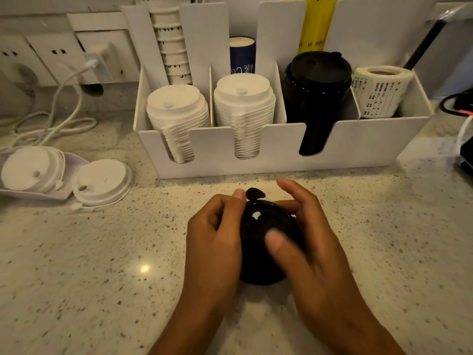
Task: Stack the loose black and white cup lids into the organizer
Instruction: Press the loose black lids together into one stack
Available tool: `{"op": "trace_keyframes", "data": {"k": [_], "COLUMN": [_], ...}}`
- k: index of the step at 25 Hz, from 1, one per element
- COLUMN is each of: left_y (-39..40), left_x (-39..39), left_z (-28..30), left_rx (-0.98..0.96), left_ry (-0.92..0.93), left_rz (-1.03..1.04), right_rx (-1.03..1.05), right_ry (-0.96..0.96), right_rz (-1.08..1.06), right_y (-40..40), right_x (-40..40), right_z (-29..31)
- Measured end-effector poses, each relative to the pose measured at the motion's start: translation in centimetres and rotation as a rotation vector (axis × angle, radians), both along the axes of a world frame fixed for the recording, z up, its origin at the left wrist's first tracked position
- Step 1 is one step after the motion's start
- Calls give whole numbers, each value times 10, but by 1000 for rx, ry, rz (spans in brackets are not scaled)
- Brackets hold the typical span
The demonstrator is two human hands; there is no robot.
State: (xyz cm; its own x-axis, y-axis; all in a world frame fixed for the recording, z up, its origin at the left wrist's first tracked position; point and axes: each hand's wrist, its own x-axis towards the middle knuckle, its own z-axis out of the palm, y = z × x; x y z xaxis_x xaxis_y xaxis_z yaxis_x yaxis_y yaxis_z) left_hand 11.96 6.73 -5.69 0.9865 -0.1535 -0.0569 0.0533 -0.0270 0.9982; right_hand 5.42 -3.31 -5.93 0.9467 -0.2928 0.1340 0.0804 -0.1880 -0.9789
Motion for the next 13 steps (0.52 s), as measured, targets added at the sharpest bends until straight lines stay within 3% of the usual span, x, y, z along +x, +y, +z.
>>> {"op": "trace_keyframes", "data": {"k": [4,8,13], "left_y": [-1,-4,-4], "left_x": [-3,-11,-13], "left_z": [-3,-1,-4], "left_rx": [56,29,87], "left_ry": [-106,-237,-390], "left_rz": [15,57,163], "right_rx": [-112,-259,-257], "right_ry": [3,-137,-223], "right_rz": [-335,-385,-348], "right_y": [11,16,25], "right_x": [29,27,23], "right_z": [-6,-13,-13]}}
